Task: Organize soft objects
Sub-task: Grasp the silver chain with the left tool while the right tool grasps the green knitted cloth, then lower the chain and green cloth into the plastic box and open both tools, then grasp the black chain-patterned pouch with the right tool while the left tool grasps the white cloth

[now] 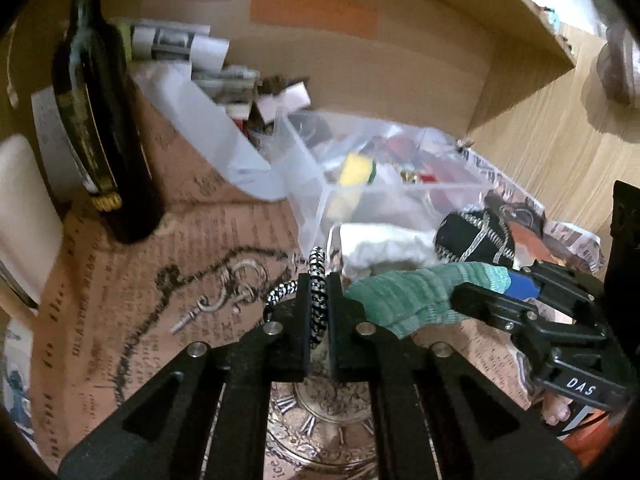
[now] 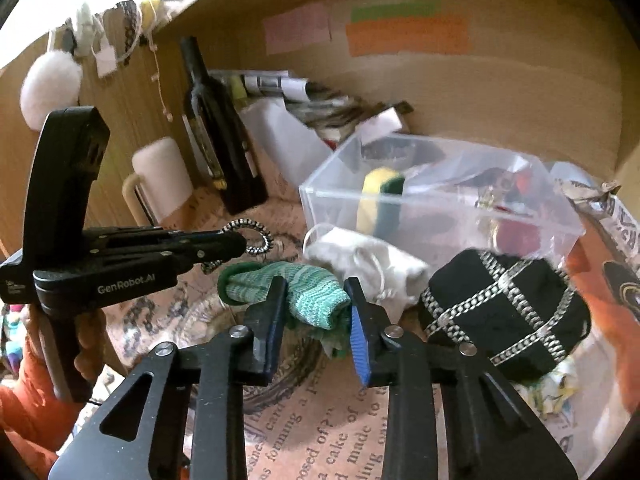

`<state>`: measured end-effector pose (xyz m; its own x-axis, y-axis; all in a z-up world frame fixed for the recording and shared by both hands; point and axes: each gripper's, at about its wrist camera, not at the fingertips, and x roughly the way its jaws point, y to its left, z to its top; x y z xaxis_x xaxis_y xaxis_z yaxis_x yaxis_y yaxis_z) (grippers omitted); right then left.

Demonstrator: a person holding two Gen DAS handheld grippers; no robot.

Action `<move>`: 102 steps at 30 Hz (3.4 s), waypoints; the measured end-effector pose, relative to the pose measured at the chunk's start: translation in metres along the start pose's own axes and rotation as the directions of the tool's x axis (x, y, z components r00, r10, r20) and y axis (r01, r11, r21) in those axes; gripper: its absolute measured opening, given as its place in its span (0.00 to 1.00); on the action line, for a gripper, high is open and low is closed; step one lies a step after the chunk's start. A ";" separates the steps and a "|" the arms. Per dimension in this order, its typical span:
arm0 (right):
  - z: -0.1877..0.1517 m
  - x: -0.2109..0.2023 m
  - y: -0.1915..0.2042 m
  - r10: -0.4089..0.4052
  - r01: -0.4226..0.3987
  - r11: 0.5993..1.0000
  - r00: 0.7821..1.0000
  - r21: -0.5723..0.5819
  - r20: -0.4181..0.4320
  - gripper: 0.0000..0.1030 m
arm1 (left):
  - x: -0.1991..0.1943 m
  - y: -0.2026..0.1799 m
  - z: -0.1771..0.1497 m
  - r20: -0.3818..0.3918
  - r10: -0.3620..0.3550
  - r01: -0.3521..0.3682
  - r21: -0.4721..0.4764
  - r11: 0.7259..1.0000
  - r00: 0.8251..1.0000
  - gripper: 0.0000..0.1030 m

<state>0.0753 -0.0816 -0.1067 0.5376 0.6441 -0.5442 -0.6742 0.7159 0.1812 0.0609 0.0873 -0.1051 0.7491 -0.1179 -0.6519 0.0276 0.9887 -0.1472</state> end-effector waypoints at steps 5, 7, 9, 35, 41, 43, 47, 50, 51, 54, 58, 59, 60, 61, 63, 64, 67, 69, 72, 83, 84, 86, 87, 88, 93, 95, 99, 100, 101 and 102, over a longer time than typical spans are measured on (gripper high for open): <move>0.014 -0.022 -0.006 -0.024 0.023 1.000 0.997 0.008 0.074 0.26 | -0.021 -0.012 0.014 0.069 -0.001 -0.002 0.031 1.000 0.998 0.06; 0.022 -0.029 -0.009 -0.039 0.038 0.999 0.994 0.012 0.102 0.26 | -0.027 -0.016 0.021 0.096 -0.004 -0.001 0.042 0.999 0.995 0.06; 0.031 -0.038 -0.014 -0.059 0.057 0.998 0.989 0.014 0.135 0.26 | -0.031 -0.020 0.027 0.120 -0.011 0.005 0.050 0.999 0.993 0.06; 0.100 -0.002 -0.103 -0.251 0.250 0.968 0.956 0.022 0.151 0.26 | 0.063 -0.033 0.134 0.082 -0.002 -0.002 0.045 0.999 0.997 0.06; 0.096 0.035 -0.113 -0.238 0.238 0.971 0.971 0.000 0.035 0.26 | 0.108 -0.024 0.135 -0.017 0.026 -0.026 0.023 0.999 1.000 0.06; 0.092 0.045 -0.115 -0.233 0.233 0.972 0.972 -0.004 -0.002 0.26 | 0.122 -0.021 0.133 -0.057 0.025 -0.024 0.015 1.000 0.998 0.06; 0.086 0.061 -0.116 -0.230 0.229 0.973 0.971 -0.025 -0.065 0.26 | 0.137 -0.020 0.131 -0.095 0.025 -0.023 0.019 1.000 0.995 0.06; 0.084 0.067 -0.116 -0.230 0.227 0.973 0.968 -0.044 -0.098 0.28 | 0.139 -0.024 0.129 -0.104 0.031 -0.027 0.035 0.999 0.994 0.06; 0.084 0.069 -0.115 -0.228 0.224 0.973 0.968 -0.049 -0.105 0.29 | 0.139 -0.023 0.129 -0.107 0.027 -0.024 0.034 0.999 0.994 0.06; 0.084 0.071 -0.114 -0.241 0.235 0.970 0.964 -0.063 -0.114 0.33 | 0.139 -0.025 0.129 -0.114 0.024 -0.019 0.038 0.999 0.993 0.06; 0.086 0.067 -0.113 -0.252 0.246 0.967 0.963 -0.069 -0.098 0.40 | 0.130 -0.029 0.130 -0.098 0.022 -0.017 0.051 0.999 0.995 0.09; 0.086 0.064 -0.114 -0.255 0.249 0.966 0.963 -0.068 -0.090 0.43 | 0.125 -0.030 0.130 -0.090 0.019 -0.014 0.055 0.998 0.996 0.10; 0.087 0.060 -0.113 -0.260 0.255 0.965 0.962 -0.066 -0.079 0.44 | 0.120 -0.031 0.130 -0.082 0.018 -0.014 0.056 0.998 0.996 0.10; 0.089 0.057 -0.113 -0.266 0.262 0.963 0.962 -0.065 -0.067 0.48 | 0.114 -0.033 0.130 -0.071 0.018 -0.014 0.059 0.998 0.997 0.12; 0.092 0.046 -0.113 -0.273 0.271 0.961 0.961 -0.061 -0.036 0.52 | 0.103 -0.036 0.129 -0.045 0.019 -0.016 0.067 0.998 0.999 0.17; 0.093 0.040 -0.112 -0.277 0.275 0.960 0.961 -0.058 -0.020 0.56 | 0.096 -0.038 0.129 -0.032 0.019 -0.017 0.070 0.997 0.999 0.22; 0.095 0.017 -0.109 -0.287 0.289 0.956 0.957 -0.046 0.037 0.61 | 0.073 -0.043 0.124 0.013 0.017 -0.018 0.076 0.997 1.000 0.35; 0.096 0.003 -0.108 -0.289 0.291 0.956 0.955 -0.037 0.065 0.62 | 0.060 -0.045 0.121 0.034 0.017 -0.019 0.081 0.997 0.999 0.41; 0.094 -0.017 -0.105 -0.291 0.296 0.955 0.951 -0.025 0.106 0.73 | 0.041 -0.052 0.113 0.069 0.022 -0.029 0.101 0.994 0.997 0.48; 0.055 -0.052 -0.103 -0.298 0.300 0.954 0.947 0.002 0.119 0.80 | 0.018 -0.066 0.067 0.062 0.010 -0.017 0.114 0.993 0.998 0.69; 0.050 -0.051 -0.103 -0.296 0.297 0.955 0.949 0.005 0.106 0.80 | 0.020 -0.067 0.063 0.053 0.012 -0.018 0.111 0.994 0.999 0.70; 0.039 -0.044 -0.105 -0.283 0.283 0.959 0.957 0.012 0.069 0.80 | 0.028 -0.066 0.054 0.020 0.018 -0.020 0.106 0.994 1.000 0.70; 0.035 -0.043 -0.106 -0.277 0.276 0.961 0.959 0.014 0.058 0.81 | 0.032 -0.066 0.051 0.006 0.018 -0.018 0.101 0.995 1.000 0.70; 0.031 -0.040 -0.106 -0.267 0.266 0.964 0.963 0.017 0.043 0.81 | 0.039 -0.065 0.047 -0.017 0.016 -0.015 0.093 0.996 1.000 0.70; 0.013 -0.016 -0.110 -0.233 0.235 0.971 0.971 0.036 -0.046 0.85 | 0.062 -0.064 0.029 -0.095 0.002 0.004 0.070 0.998 0.995 0.71; 0.008 -0.007 -0.111 -0.228 0.231 0.972 0.970 0.031 -0.080 0.85 | 0.071 -0.065 0.022 -0.125 0.001 0.009 0.073 0.997 0.992 0.71; 0.001 0.003 -0.110 -0.234 0.236 0.972 0.965 0.010 -0.119 0.85 | 0.081 -0.063 0.018 -0.145 -0.004 0.013 0.061 0.998 0.989 0.74; 0.000 0.004 -0.109 -0.240 0.242 0.970 0.963 0.001 -0.122 0.85 | 0.084 -0.062 0.018 -0.149 -0.011 0.019 0.052 0.998 0.989 0.74; -0.001 0.005 -0.108 -0.244 0.245 0.969 0.962 -0.003 -0.123 0.85 | 0.086 -0.060 0.019 -0.152 -0.018 0.025 0.044 0.999 0.988 0.74; -0.001 0.005 -0.108 -0.244 0.246 0.969 0.962 -0.005 -0.122 0.85 | 0.089 -0.060 0.020 -0.154 -0.023 0.029 0.038 0.999 0.988 0.74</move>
<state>0.1500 -0.1556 -0.1300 0.6202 0.4118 -0.6676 -0.5243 0.8507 0.0376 0.1386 0.0193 -0.1396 0.6371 -0.1535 -0.7554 0.0749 0.9877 -0.1375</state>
